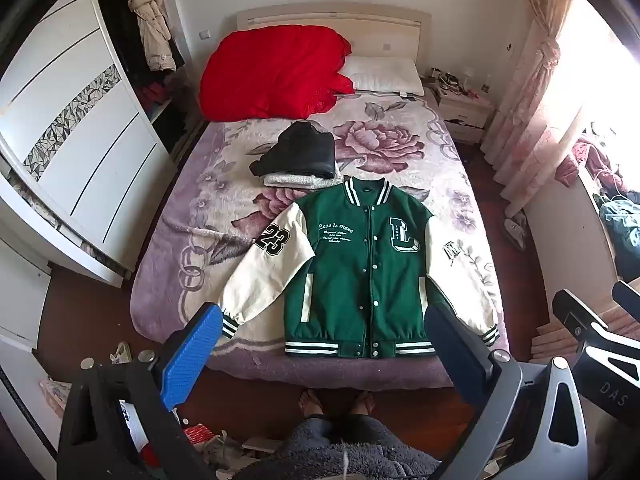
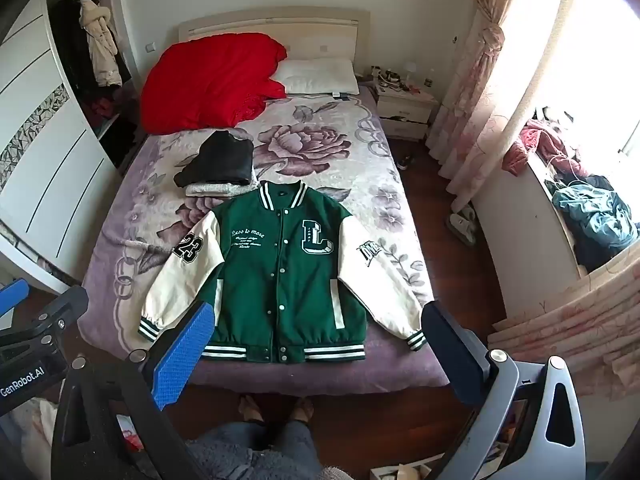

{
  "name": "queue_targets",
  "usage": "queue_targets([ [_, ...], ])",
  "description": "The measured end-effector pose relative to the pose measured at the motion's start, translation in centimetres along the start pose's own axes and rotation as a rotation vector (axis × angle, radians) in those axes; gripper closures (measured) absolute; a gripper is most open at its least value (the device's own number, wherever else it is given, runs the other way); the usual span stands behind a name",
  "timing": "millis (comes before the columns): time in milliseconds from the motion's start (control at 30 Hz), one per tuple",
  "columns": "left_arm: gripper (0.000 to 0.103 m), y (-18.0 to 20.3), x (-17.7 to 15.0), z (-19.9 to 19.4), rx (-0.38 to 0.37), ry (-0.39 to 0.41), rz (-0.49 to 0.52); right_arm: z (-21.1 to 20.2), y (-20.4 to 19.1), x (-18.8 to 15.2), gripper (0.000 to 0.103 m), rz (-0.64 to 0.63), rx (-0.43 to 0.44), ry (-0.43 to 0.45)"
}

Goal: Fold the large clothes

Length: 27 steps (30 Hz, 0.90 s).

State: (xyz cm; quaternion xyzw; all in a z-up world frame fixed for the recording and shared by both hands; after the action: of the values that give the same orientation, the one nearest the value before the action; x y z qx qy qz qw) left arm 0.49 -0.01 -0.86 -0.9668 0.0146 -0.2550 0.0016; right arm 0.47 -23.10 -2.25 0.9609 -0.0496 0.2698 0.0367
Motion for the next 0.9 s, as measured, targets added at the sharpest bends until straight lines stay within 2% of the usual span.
queue_targets([
  [800, 0.000, 0.1, 0.8, -0.6, 0.014, 0.019, 0.007, -0.4, -0.1, -0.6, 0.000, -0.001, -0.003, 0.013],
  [900, 0.000, -0.1, 1.0, -0.6, 0.010, 0.019, 0.007, -0.7, 0.3, 0.5, 0.000, -0.001, -0.002, 0.016],
])
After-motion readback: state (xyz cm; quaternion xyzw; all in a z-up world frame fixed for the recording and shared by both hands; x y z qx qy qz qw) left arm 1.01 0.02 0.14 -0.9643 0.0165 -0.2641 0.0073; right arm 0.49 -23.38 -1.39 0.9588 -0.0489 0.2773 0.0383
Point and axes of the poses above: each gripper's, at about its wrist camera, not at the fingertips, and z roughly the way its jaws point, y to its right, x to its top, the point moved 1 cm from there along z, roughly the way its jaws point, and after that the axes turned 1 degree about z, right-handed, at the moved point
